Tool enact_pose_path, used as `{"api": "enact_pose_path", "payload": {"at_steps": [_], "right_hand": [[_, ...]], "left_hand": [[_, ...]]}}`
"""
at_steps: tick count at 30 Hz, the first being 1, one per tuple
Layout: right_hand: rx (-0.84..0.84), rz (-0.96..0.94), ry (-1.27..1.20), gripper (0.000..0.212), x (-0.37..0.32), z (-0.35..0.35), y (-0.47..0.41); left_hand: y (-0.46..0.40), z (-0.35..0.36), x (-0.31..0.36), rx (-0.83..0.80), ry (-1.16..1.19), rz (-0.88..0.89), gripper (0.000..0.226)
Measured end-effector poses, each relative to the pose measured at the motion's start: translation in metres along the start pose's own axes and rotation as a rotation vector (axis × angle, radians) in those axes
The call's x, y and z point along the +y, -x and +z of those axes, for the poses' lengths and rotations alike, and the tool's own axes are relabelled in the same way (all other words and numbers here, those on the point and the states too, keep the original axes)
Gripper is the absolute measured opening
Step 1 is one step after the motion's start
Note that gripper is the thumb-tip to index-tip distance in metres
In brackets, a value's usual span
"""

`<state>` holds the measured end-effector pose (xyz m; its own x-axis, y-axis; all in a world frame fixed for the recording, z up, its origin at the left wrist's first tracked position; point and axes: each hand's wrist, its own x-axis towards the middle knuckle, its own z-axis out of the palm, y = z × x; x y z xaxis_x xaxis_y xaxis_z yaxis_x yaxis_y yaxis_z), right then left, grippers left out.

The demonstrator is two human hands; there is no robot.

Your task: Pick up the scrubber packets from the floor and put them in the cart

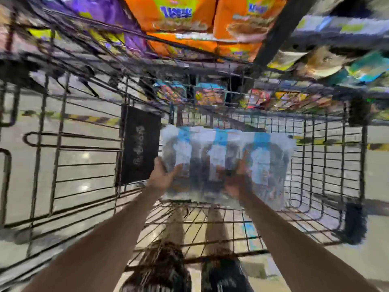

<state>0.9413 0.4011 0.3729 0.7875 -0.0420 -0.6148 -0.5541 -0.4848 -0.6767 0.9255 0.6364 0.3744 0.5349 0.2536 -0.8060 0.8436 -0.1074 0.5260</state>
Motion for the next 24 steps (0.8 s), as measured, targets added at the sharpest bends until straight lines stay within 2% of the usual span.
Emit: {"api": "enact_pose_path", "payload": {"at_steps": [1,3,4,5,6,7,9,10,14,18,20,22,24], "right_hand": [[0.084,0.077,-0.081,0.017,0.004,0.005,-0.003],[0.087,0.153,-0.279,0.025,0.018,0.017,-0.011],[0.107,0.115,-0.24,0.02,0.017,0.018,-0.013],[0.184,0.012,-0.045,0.02,0.016,0.018,-0.012],[0.221,-0.133,0.144,0.04,0.023,0.017,-0.013],[0.167,-0.214,0.263,0.065,0.03,0.017,-0.014],[0.037,-0.18,0.414,0.106,0.033,0.016,-0.011],[0.002,-0.173,0.462,0.113,0.033,0.014,-0.01],[-0.076,-0.109,0.475,0.111,0.028,0.013,-0.02],[-0.086,-0.058,0.523,0.109,0.025,0.013,-0.02],[-0.104,0.003,0.556,0.09,0.01,0.005,-0.008],[-0.115,0.045,0.608,0.056,-0.016,-0.013,0.013],[-0.129,-0.01,0.689,0.051,-0.039,-0.032,0.038]], "left_hand": [[-0.01,0.003,-0.012,0.001,-0.015,-0.016,0.064],[-0.008,0.008,-0.016,0.054,-0.182,-0.014,0.069],[-0.006,0.009,-0.016,0.11,-0.29,0.014,0.07],[-0.005,0.011,-0.014,0.169,-0.413,0.082,0.072],[-0.004,0.012,-0.013,0.195,-0.505,0.143,0.075],[-0.001,0.013,-0.014,0.186,-0.556,0.194,0.077],[0.004,0.014,-0.017,0.083,-0.61,0.273,0.079],[0.005,0.015,-0.016,0.03,-0.635,0.27,0.079],[-0.002,0.024,-0.015,-0.019,-0.836,0.139,0.09],[-0.003,0.02,0.004,-0.061,-1.018,0.064,0.097],[0.004,0.01,0.018,-0.1,-1.036,0.048,0.085],[0.019,-0.001,0.034,-0.098,-1.099,0.051,0.083],[0.041,-0.014,0.054,-0.066,-1.254,0.115,0.087]]}}
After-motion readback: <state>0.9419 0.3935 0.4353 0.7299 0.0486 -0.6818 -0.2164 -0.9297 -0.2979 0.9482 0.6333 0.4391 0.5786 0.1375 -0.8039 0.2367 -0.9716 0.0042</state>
